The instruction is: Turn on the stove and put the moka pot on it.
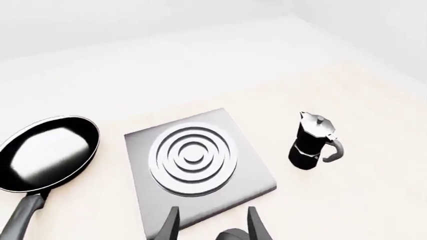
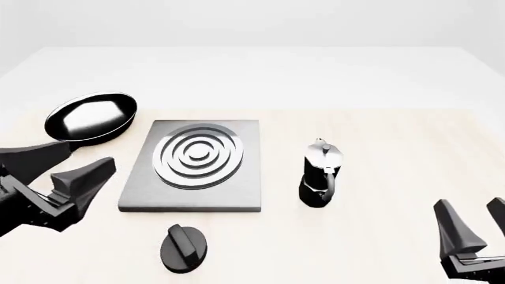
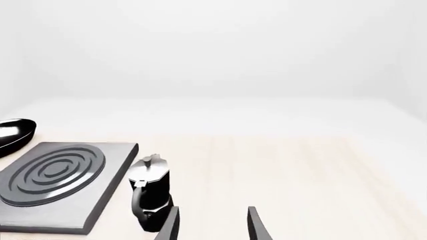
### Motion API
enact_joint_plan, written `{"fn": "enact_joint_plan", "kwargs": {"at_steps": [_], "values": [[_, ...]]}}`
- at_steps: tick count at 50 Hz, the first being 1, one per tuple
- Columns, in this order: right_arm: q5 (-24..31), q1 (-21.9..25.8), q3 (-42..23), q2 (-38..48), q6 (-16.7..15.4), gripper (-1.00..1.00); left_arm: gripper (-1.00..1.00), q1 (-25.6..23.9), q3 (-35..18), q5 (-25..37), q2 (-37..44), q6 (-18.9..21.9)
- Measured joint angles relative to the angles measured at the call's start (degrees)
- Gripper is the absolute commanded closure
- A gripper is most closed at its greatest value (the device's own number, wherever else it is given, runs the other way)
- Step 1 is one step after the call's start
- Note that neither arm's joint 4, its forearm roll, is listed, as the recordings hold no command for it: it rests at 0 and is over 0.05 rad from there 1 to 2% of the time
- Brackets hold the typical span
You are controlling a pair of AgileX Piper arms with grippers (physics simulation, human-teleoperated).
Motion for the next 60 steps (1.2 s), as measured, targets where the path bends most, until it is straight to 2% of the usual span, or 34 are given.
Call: {"fn": "enact_joint_plan", "kwargs": {"at_steps": [5,15,31,42,60], "values": [[0.33,-0.03,-1.8,3.79,-0.31,-1.0,-1.0,1.29,0.2,-0.08,-1.67,-2.02],[5.2,1.12,-8.26,10.43,-2.36,-1.0,-1.0,2.71,2.25,-1.22,-5.76,-6.76],[6.45,6.48,-19.86,27.75,-1.9,-1.0,-1.0,3.8,7.27,-2.96,-11.33,-11.74],[5.73,11.03,-26.95,39.64,-0.07,-1.0,-1.0,4.32,10.62,-2.64,-16.3,-14.34],[1.69,17.68,-33.48,57.58,3.28,-1.0,-1.0,5.43,16.81,-1.37,-23.81,-17.83]]}}
